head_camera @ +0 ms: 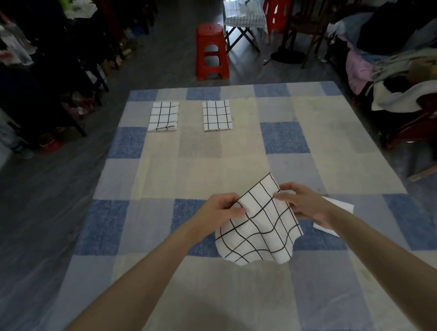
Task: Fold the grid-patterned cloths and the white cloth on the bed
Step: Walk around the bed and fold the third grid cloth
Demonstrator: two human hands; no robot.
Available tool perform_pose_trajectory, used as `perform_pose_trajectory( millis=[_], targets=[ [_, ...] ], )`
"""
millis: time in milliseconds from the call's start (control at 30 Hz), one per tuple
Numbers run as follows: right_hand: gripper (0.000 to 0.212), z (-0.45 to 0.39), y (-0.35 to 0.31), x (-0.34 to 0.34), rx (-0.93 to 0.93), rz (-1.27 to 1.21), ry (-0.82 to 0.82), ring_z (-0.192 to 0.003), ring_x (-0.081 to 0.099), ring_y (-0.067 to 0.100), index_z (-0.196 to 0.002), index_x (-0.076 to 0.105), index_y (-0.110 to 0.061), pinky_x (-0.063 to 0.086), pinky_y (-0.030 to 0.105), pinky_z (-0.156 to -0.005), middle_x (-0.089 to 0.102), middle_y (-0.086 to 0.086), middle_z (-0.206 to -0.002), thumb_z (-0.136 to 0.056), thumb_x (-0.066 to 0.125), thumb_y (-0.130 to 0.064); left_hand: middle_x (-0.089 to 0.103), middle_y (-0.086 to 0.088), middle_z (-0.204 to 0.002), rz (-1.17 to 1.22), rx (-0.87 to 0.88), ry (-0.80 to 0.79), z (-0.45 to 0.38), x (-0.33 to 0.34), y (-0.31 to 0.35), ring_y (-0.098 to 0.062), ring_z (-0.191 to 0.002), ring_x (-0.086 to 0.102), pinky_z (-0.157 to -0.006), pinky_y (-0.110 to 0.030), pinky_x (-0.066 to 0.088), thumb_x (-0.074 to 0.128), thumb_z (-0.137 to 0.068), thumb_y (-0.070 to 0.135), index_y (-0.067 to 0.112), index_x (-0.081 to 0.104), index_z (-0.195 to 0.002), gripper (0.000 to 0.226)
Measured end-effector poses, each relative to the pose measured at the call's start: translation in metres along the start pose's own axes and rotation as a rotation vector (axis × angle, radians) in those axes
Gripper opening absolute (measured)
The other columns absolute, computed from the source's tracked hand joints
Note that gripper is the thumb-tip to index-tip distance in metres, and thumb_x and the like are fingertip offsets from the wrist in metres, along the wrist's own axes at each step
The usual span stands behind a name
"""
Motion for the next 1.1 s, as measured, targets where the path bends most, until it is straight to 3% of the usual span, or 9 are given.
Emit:
perform_pose_trajectory(
  millis=[167,267,433,533,633,700,767,933,1100],
  targets=[
    [0.031,0.018,-0.002,0.003,-0.077,-0.117,-0.047,-0.090,0.070,0.035,-0.110,0.065,-0.013,0.056,0.048,-0.083,0.073,0.016,-0.099,-0.081,0.074,-0.015,0.074,-0.005,-0.102,-0.051,-0.013,0.004,0.011,-0.001,-0.004,-0.020,-0.098,0.070,-0.088,-0.033,0.055,0.061,-0.093,0.010,0.013,0.072,-0.105,0.016],
    [0.028,0.032,-0.022,-0.005,-0.158,-0.111,0.010,-0.083,0.069,0.029,-0.107,0.066,-0.008,0.056,0.039,-0.077,0.073,0.016,-0.095,-0.080,0.074,-0.009,0.074,0.003,-0.104,-0.066,0.036,-0.012,0.017,-0.001,-0.004,-0.012,-0.098,0.069,-0.085,-0.026,0.053,0.062,-0.093,0.009,0.025,0.072,-0.107,0.024],
    [0.008,0.073,-0.087,-0.003,-0.465,-0.067,0.033,-0.067,0.058,0.011,-0.083,0.064,0.000,0.045,0.020,-0.064,0.066,0.004,-0.073,-0.080,0.072,0.001,0.061,0.015,-0.107,-0.443,0.294,0.350,0.015,-0.037,0.005,-0.012,-0.106,0.053,-0.092,-0.021,0.040,0.072,-0.085,0.012,0.020,0.076,-0.097,0.015],
    [0.020,0.101,-0.097,0.021,-0.582,0.116,0.068,-0.059,0.051,0.003,-0.070,0.062,-0.013,0.040,0.015,-0.057,0.060,-0.008,-0.062,-0.082,0.073,-0.002,0.056,0.022,-0.111,-0.609,0.454,0.416,0.029,-0.042,0.011,-0.016,-0.106,0.050,-0.092,-0.022,0.041,0.072,-0.085,0.018,0.019,0.076,-0.093,0.009],
    [0.025,0.111,-0.055,0.070,-0.579,0.451,0.001,-0.062,0.054,0.001,-0.069,0.059,-0.032,0.042,0.015,-0.059,0.060,-0.014,-0.065,-0.081,0.072,-0.015,0.061,0.005,-0.118,-0.944,0.548,0.263,0.044,-0.024,-0.016,-0.019,-0.107,0.051,-0.092,-0.031,0.044,0.066,-0.085,0.024,0.029,0.073,-0.098,0.015],
    [0.016,0.109,-0.010,0.097,-0.524,0.615,-0.073,-0.070,0.056,0.003,-0.073,0.058,-0.033,0.043,0.016,-0.063,0.060,-0.015,-0.072,-0.082,0.066,-0.023,0.052,-0.001,-0.135,-1.154,0.390,-0.003,0.048,-0.006,-0.065,-0.024,-0.122,0.046,-0.101,-0.042,0.041,0.061,-0.081,0.007,0.031,0.064,-0.119,0.045],
    [0.005,0.108,0.029,0.115,-0.464,0.705,-0.112,-0.074,0.054,0.002,-0.078,0.057,-0.031,0.045,0.018,-0.066,0.060,-0.014,-0.076,-0.082,0.059,-0.028,0.035,0.002,-0.152,-1.283,0.234,-0.192,0.061,0.006,-0.108,-0.024,-0.139,0.029,-0.114,-0.041,0.022,0.051,-0.079,-0.003,0.031,0.049,-0.138,0.067],
    [0.005,0.097,0.058,0.118,-0.413,0.771,-0.078,-0.079,0.056,0.005,-0.085,0.058,-0.029,0.048,0.028,-0.073,0.062,-0.013,-0.083,-0.082,0.055,-0.028,0.022,0.006,-0.158,-1.332,0.149,-0.178,0.071,0.005,-0.123,-0.021,-0.145,0.018,-0.117,-0.038,0.013,0.046,-0.089,0.005,0.032,0.038,-0.145,0.063],
    [0.007,0.070,0.004,0.105,-0.573,0.782,0.072,-0.083,0.060,0.008,-0.089,0.062,-0.028,0.049,0.031,-0.075,0.065,-0.014,-0.087,-0.087,0.057,-0.025,0.046,0.001,-0.145,-1.456,0.284,-0.203,0.072,0.006,-0.121,-0.022,-0.131,0.045,-0.103,-0.040,0.042,0.057,-0.079,0.025,0.037,0.051,-0.131,0.053]
  ],
)
Point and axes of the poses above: each hand's wrist, its own z-axis away from the middle knuckle, its own x-axis out of the palm, y = z × x, the point moved 10 cm from there along -z, towards the middle knuckle
